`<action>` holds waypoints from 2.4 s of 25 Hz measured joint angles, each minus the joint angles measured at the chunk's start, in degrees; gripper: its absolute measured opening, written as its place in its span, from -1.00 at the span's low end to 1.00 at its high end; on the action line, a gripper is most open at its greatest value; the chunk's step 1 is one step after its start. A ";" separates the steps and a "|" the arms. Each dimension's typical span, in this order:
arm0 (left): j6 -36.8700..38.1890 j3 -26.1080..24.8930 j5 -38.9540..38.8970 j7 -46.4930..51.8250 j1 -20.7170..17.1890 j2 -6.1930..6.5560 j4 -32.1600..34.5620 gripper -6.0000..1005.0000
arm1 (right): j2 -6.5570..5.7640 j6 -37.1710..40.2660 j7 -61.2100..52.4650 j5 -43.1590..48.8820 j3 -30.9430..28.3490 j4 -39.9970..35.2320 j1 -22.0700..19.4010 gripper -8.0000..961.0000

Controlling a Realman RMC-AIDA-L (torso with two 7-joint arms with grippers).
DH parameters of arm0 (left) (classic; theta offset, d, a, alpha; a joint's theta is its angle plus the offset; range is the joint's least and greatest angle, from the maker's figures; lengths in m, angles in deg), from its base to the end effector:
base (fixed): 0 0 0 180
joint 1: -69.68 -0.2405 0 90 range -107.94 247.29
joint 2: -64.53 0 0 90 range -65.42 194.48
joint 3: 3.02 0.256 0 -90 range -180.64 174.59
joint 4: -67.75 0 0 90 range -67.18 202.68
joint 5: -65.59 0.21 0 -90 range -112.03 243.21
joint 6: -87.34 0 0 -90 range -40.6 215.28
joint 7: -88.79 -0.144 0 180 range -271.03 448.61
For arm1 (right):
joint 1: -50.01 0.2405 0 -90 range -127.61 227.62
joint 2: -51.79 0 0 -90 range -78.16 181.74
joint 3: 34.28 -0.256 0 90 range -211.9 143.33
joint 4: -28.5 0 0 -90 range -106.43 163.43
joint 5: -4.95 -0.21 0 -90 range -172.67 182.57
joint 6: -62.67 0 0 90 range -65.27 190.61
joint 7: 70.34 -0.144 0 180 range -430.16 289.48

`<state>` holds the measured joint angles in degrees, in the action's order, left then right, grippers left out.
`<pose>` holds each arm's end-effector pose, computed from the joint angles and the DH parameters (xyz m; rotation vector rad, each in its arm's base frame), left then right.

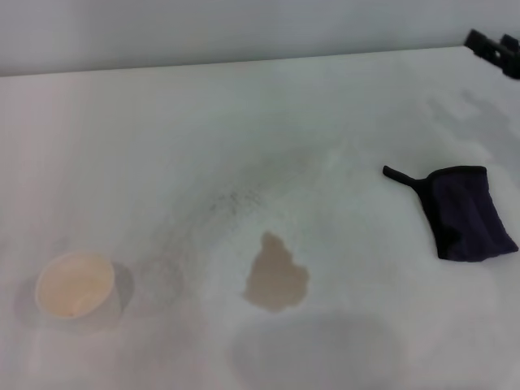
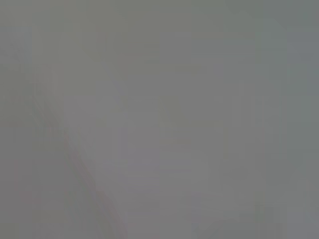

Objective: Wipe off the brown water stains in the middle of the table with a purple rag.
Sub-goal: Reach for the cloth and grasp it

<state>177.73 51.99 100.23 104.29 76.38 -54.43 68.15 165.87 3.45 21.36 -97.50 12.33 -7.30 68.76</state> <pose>-0.3873 0.1917 0.0172 -1.5200 -0.5096 -0.7030 0.3521 0.3511 0.0860 -1.7995 1.0737 0.8763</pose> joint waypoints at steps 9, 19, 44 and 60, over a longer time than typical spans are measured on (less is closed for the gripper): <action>1.27 -0.01 -1.14 0.16 2.09 0.23 1.33 0.78 | -0.48 -12.49 -47.86 47.15 1.66 -33.85 4.47 0.79; 1.29 -0.76 -1.25 0.49 2.16 0.24 3.24 0.78 | 1.01 -31.51 -68.55 75.76 16.26 -53.11 11.59 0.79; 1.00 -0.75 -1.19 0.76 3.75 0.34 4.61 0.78 | 1.06 -29.01 -79.52 85.46 32.78 -36.10 14.78 0.77; 0.47 -0.77 -0.95 0.33 4.60 0.40 4.52 0.78 | 1.28 -24.91 -80.56 89.10 32.73 -26.03 17.83 0.45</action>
<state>178.20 51.22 99.28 104.62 80.98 -54.04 72.67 167.15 -21.47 -59.20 -8.40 45.06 -33.32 86.59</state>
